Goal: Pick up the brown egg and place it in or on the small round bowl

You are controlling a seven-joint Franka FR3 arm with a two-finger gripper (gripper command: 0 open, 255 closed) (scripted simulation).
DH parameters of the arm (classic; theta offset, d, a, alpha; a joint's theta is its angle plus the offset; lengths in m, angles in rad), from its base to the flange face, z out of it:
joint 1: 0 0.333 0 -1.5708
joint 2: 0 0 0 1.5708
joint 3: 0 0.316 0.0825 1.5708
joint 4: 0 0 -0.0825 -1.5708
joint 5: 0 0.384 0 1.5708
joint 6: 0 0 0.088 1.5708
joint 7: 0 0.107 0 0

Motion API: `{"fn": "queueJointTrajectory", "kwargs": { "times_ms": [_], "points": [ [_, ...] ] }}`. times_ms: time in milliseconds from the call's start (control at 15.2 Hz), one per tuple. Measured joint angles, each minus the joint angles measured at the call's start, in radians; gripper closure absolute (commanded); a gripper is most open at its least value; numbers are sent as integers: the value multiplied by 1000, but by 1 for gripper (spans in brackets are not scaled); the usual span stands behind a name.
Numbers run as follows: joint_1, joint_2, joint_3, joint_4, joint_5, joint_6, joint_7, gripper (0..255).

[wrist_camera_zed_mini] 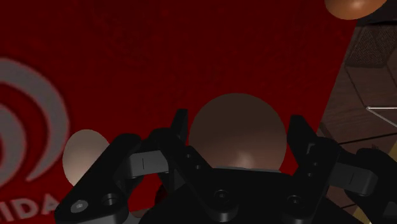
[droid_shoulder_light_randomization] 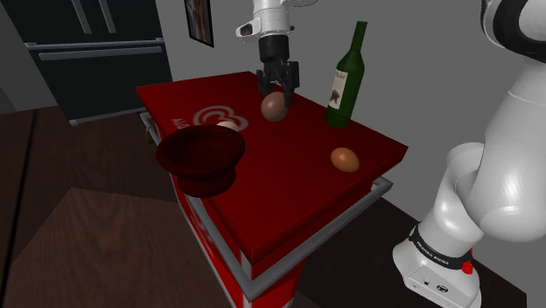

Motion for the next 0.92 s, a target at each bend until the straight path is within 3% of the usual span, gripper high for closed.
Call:
{"fn": "queueJointTrajectory", "kwargs": {
  "times_ms": [924],
  "points": [
    [-6,47,-1,234,23,-183,44,255]
  ]
}}
